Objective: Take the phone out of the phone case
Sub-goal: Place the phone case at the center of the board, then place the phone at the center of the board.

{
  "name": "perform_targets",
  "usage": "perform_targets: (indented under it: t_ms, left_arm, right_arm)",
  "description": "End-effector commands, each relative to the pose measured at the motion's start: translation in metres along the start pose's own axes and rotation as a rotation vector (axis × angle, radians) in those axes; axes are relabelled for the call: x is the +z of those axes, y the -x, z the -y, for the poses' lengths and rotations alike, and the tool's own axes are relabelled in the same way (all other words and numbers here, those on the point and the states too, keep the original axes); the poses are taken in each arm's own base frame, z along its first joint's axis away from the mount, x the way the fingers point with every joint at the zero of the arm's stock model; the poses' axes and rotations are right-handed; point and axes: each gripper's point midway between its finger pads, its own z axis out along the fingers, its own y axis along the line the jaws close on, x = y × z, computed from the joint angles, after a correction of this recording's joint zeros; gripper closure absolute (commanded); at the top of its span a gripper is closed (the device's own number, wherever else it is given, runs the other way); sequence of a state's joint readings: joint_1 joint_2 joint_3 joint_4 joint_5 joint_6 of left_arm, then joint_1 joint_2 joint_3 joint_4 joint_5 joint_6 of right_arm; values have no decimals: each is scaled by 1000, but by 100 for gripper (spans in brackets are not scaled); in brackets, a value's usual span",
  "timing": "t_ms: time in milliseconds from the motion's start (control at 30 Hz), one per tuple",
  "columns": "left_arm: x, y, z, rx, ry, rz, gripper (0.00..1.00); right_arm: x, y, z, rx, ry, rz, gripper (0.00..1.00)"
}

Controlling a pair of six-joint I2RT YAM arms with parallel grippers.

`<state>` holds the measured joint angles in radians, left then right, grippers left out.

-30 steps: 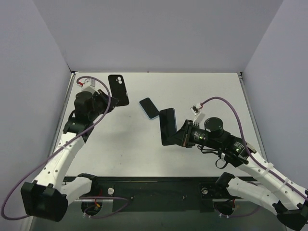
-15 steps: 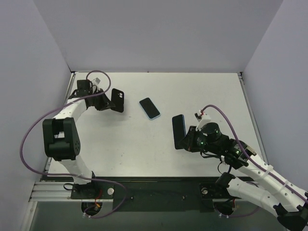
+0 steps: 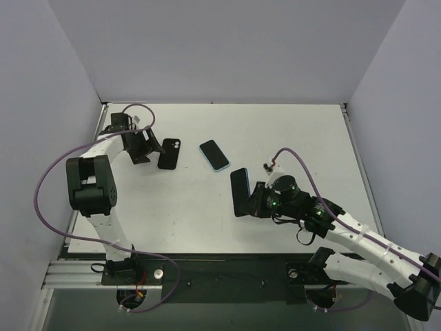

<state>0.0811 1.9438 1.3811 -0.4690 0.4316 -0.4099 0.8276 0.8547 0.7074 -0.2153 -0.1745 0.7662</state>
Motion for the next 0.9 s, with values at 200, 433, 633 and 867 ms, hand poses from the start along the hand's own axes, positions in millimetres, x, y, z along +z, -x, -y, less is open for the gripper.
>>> perform_targets:
  t_ms: [200,433,633,867]
  left_arm:
    - [-101,43,-6,75,242,345,12]
    - [-126,48,17,88,160,431,12]
    - [-130,46,32,90,86,431,12]
    - [-140,46,44,98,31,453,12]
  right_arm:
    - [72,-18,-88,125,243,-28,100]
    - [157,-71,-143,175,312,-143,100]
    - [197,-100,-153,159,282,-203,84]
    - [201,-133,-118,80,135,-274,38]
